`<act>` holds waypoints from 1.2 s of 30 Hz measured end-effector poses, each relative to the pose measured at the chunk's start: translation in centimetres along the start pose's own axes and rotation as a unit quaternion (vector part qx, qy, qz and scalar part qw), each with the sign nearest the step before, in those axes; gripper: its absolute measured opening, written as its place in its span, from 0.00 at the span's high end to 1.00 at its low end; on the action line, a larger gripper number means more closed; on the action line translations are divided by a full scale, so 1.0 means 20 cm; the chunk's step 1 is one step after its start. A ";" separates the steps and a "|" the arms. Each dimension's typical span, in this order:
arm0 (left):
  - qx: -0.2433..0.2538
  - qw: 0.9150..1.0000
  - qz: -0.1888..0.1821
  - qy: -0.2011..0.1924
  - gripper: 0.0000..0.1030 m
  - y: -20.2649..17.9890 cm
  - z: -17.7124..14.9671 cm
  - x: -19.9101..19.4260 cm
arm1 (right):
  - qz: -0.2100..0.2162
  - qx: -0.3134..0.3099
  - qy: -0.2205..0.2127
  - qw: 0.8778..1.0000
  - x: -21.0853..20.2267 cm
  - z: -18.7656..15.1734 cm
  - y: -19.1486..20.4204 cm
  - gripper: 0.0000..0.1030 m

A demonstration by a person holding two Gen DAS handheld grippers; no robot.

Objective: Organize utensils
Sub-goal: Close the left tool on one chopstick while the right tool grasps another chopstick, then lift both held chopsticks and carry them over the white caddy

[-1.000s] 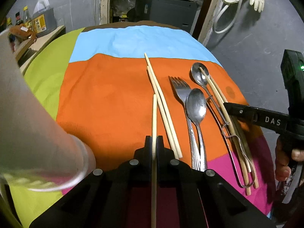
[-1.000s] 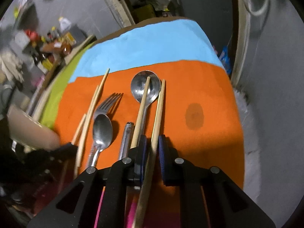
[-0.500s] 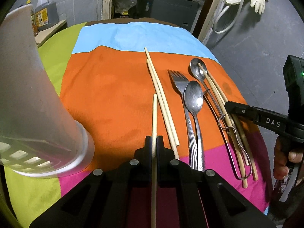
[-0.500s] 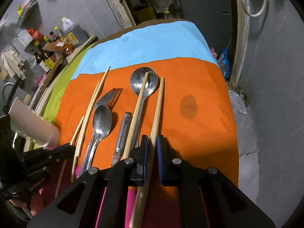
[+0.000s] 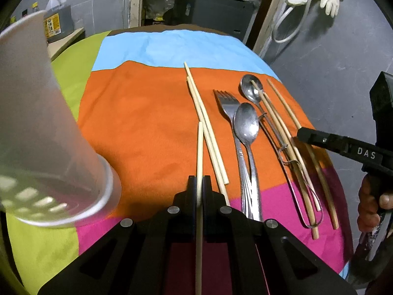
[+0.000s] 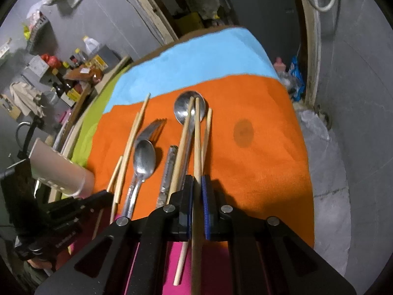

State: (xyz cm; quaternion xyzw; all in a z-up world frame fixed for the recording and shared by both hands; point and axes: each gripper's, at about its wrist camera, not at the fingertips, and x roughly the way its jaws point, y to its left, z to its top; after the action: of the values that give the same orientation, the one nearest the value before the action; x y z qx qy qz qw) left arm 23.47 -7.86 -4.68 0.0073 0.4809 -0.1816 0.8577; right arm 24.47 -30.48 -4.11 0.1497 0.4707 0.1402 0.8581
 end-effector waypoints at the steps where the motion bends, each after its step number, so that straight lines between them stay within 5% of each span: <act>1: -0.002 1.000 -0.004 -0.009 0.98 0.00 -0.01 -0.02 | 0.002 -0.004 -0.010 1.000 -0.02 -0.01 0.01 0.95; 6: -0.012 0.997 -0.027 -0.077 0.98 0.01 -0.06 -0.17 | 0.004 -0.023 -0.053 0.998 -0.11 -0.06 0.08 0.95; 10: -0.022 0.986 -0.044 -0.160 0.98 0.03 -0.07 -0.34 | 0.016 -0.046 -0.127 0.991 -0.22 -0.11 0.19 0.95; 22: -0.070 0.926 -0.008 -0.372 0.98 0.31 0.00 -0.88 | 0.070 -0.130 -0.317 0.937 -0.43 -0.06 0.76 0.95; 31: -0.169 0.881 0.050 -0.440 0.98 0.84 0.07 -1.09 | 0.138 -0.131 -0.429 0.883 -0.40 0.03 1.17 0.95; 36: -0.186 0.861 0.068 -0.469 0.98 0.98 0.07 -1.07 | 0.129 -0.135 -0.465 0.865 -0.32 0.03 1.30 0.95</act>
State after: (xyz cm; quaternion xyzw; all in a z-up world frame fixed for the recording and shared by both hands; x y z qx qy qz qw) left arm 20.80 16.66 10.58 -0.2055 0.0451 -0.0117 0.9775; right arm 19.18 -9.23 11.16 0.1392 -0.0303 0.2257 0.9637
